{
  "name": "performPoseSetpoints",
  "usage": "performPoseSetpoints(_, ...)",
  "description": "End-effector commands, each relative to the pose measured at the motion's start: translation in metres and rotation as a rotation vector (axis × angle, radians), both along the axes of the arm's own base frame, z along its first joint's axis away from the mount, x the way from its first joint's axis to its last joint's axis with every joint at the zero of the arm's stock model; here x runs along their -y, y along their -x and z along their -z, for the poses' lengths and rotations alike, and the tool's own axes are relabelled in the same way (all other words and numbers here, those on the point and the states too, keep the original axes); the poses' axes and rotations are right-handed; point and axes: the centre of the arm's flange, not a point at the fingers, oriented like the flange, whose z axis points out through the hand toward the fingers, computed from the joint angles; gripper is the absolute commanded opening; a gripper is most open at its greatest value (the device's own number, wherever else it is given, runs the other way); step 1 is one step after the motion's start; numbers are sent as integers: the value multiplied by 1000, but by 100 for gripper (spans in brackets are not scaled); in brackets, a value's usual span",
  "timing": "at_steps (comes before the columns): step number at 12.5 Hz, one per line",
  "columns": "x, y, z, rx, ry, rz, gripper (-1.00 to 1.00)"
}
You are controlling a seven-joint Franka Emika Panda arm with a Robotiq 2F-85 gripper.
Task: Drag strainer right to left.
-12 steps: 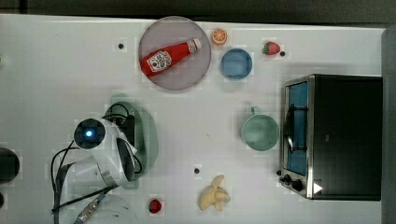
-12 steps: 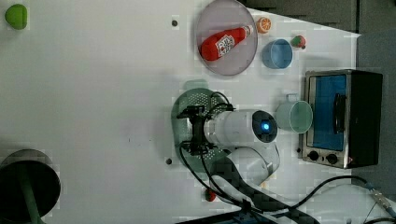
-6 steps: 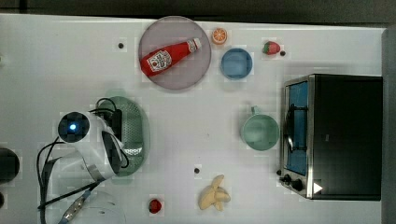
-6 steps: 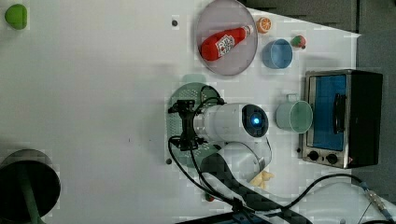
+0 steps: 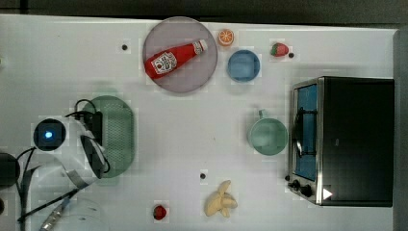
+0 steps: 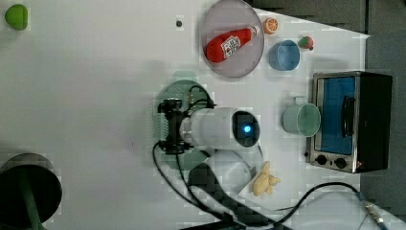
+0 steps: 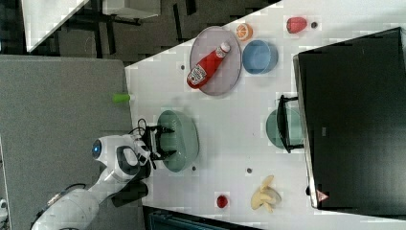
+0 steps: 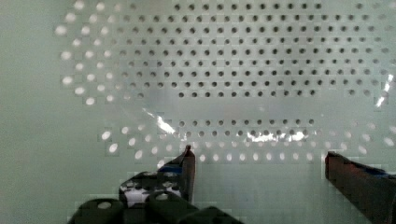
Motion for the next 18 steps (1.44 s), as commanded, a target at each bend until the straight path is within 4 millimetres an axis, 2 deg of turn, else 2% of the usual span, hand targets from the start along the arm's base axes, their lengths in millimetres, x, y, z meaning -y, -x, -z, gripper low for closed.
performPoseSetpoints(1, -28, 4, -3, -3, -12, 32, 100)
performPoseSetpoints(7, -50, 5, -3, 6, -35, 19, 100)
performPoseSetpoints(9, -49, 1, -9, 15, -37, 24, 100)
performPoseSetpoints(11, -35, -7, -27, 7, -9, 5, 100)
performPoseSetpoints(13, -10, -24, -72, 5, 21, -103, 100)
performPoseSetpoints(15, 24, -49, -138, 56, 19, -236, 100)
performPoseSetpoints(16, 49, -61, -172, 83, 18, -272, 100)
performPoseSetpoints(18, 111, -80, -239, 116, 17, -297, 100)
